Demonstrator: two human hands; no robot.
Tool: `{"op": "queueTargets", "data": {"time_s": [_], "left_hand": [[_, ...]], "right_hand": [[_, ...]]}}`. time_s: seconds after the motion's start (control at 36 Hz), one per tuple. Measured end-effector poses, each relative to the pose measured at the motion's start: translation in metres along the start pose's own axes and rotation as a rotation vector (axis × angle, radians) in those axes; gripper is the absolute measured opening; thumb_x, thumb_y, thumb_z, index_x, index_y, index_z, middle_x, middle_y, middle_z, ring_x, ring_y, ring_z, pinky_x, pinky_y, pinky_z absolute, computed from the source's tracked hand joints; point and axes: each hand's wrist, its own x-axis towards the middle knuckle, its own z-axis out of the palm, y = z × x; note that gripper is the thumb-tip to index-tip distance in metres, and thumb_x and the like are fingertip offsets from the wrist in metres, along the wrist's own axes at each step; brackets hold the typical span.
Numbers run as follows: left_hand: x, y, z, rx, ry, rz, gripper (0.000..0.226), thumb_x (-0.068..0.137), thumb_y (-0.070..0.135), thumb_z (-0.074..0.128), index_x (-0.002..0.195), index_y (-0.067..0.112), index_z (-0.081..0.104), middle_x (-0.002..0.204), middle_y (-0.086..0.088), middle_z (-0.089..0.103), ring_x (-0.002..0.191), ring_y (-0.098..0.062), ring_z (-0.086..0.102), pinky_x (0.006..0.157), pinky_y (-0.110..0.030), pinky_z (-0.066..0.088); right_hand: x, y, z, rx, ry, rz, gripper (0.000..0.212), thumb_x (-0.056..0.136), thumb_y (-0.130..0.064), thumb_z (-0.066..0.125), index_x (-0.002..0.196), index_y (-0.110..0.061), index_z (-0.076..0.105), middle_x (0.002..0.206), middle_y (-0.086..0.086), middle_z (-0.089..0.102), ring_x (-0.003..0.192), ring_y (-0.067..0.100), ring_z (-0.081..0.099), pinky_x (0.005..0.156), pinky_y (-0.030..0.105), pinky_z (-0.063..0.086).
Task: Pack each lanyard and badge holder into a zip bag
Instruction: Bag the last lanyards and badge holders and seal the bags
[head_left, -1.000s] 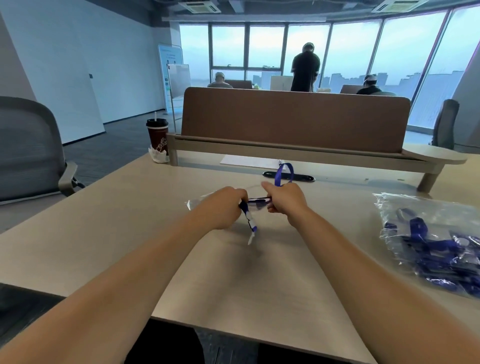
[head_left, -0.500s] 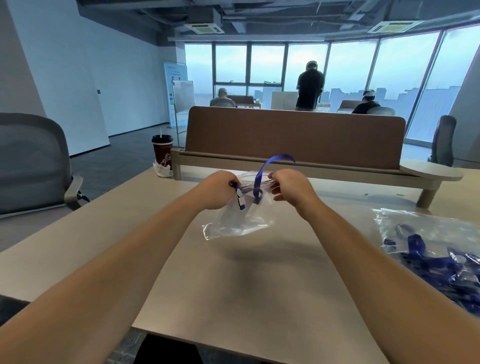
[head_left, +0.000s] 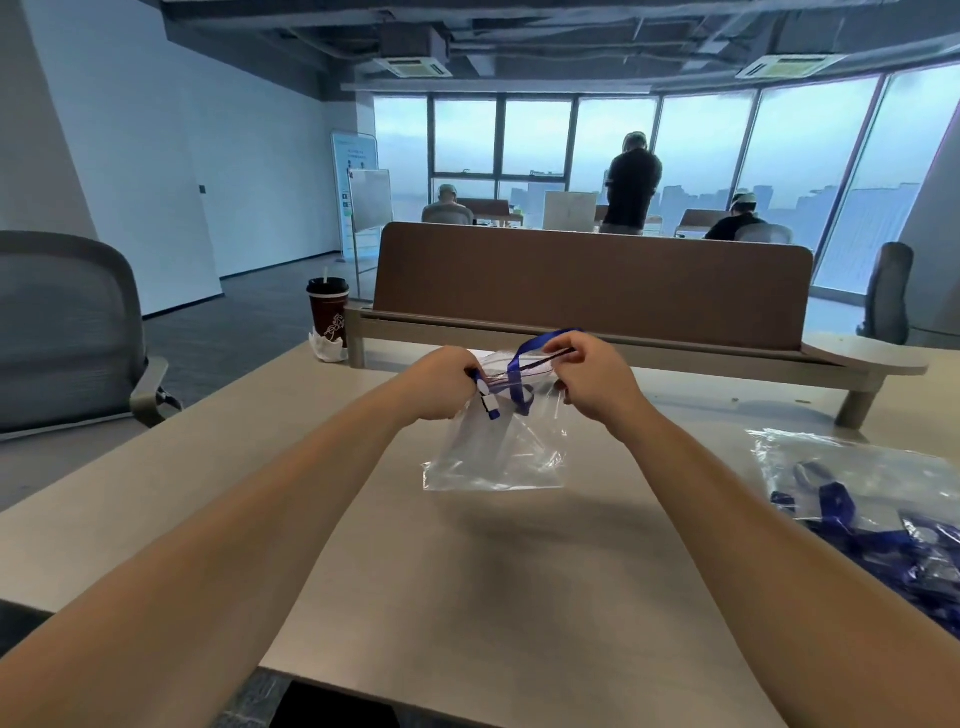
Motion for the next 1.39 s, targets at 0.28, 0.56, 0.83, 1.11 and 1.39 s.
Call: {"op": "queueTargets", "data": {"time_s": [0.28, 0.56, 0.83, 1.11, 1.39], "left_hand": [[-0.001, 0.000, -0.002, -0.069, -0.032, -0.068, 0.024, 0.096, 0.001, 0.043, 0.106, 0.008, 0.064, 0.096, -0.012, 0.064, 0.077, -0.024, 0.057, 0.064, -0.030, 0.050], [-0.001, -0.002, 0.002, -0.035, -0.037, -0.039, 0.023, 0.096, 0.001, 0.044, 0.105, 0.009, 0.064, 0.099, -0.011, 0.063, 0.078, -0.022, 0.055, 0.060, -0.025, 0.045], [0.001, -0.004, 0.006, 0.011, -0.066, 0.007, 0.027, 0.098, 0.003, 0.049, 0.117, 0.009, 0.067, 0.109, -0.009, 0.063, 0.090, -0.022, 0.055, 0.076, -0.028, 0.047], [-0.002, -0.003, 0.007, 0.049, -0.153, 0.069, 0.032, 0.097, 0.005, 0.055, 0.124, 0.014, 0.068, 0.119, -0.005, 0.066, 0.079, -0.013, 0.052, 0.072, -0.019, 0.042], [-0.003, -0.006, 0.000, -0.045, -0.081, 0.082, 0.046, 0.094, -0.001, 0.058, 0.133, 0.024, 0.060, 0.125, -0.005, 0.065, 0.098, -0.016, 0.058, 0.080, -0.024, 0.050]], "right_hand": [[0.000, -0.004, 0.002, 0.222, 0.171, 0.110, 0.040, 0.093, -0.008, 0.066, 0.117, -0.021, 0.038, 0.091, 0.003, 0.062, 0.066, 0.018, 0.068, 0.053, 0.018, 0.054], [0.003, -0.002, 0.006, 0.241, 0.052, 0.274, 0.013, 0.093, -0.020, 0.068, 0.091, -0.011, 0.059, 0.089, 0.014, 0.071, 0.075, 0.025, 0.072, 0.076, 0.040, 0.063], [0.012, 0.004, 0.006, 0.029, 0.062, 0.354, 0.011, 0.089, -0.010, 0.062, 0.090, 0.001, 0.066, 0.079, 0.013, 0.067, 0.059, 0.020, 0.062, 0.076, 0.036, 0.059], [0.013, 0.016, 0.010, -0.007, 0.060, 0.416, 0.018, 0.088, -0.015, 0.066, 0.096, 0.001, 0.068, 0.083, 0.014, 0.066, 0.066, 0.021, 0.061, 0.066, 0.033, 0.054], [0.014, 0.015, 0.007, 0.004, 0.089, 0.413, 0.015, 0.084, -0.008, 0.062, 0.093, 0.004, 0.067, 0.080, 0.019, 0.067, 0.060, 0.024, 0.059, 0.059, 0.032, 0.048]]}}
